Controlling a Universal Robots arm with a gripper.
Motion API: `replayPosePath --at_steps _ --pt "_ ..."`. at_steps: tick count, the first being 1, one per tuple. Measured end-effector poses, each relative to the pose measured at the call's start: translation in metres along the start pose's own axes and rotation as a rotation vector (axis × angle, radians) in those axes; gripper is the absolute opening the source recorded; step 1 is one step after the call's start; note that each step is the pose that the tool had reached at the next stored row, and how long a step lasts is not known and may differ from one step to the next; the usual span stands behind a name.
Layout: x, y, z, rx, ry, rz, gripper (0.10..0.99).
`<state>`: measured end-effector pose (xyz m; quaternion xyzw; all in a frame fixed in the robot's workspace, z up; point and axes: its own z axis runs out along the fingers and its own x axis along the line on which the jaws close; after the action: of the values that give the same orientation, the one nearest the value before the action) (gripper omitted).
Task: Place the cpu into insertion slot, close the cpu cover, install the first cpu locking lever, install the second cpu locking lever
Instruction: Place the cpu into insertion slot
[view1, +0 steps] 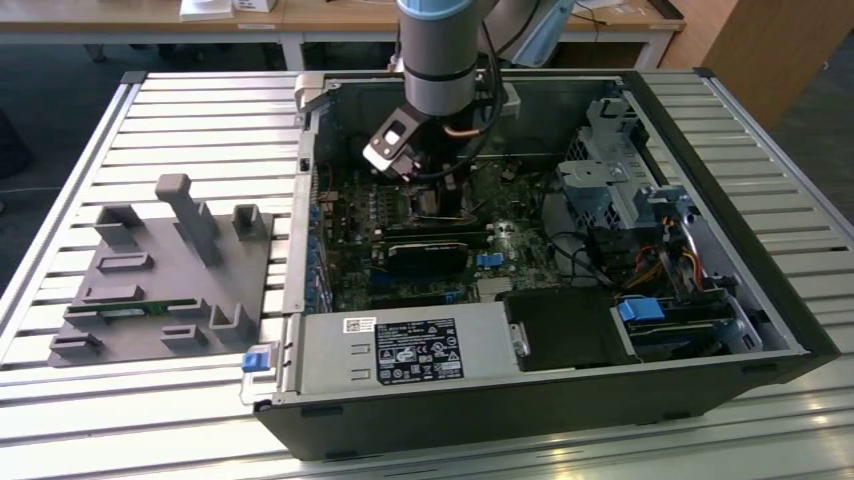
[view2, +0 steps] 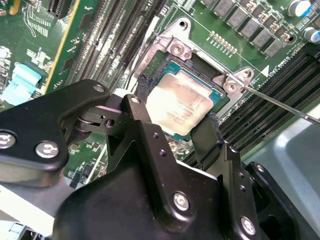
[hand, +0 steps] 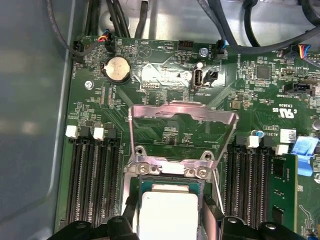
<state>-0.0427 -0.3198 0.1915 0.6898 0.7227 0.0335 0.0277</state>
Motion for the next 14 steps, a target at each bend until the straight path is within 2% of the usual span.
replayPosePath --at_steps 7,14 --pt "-0.0017 0.0001 -0.0002 0.000 0.0023 0.001 0.616" --pt "-0.0017 0.0007 -0.0069 0.001 0.0023 0.001 0.616"
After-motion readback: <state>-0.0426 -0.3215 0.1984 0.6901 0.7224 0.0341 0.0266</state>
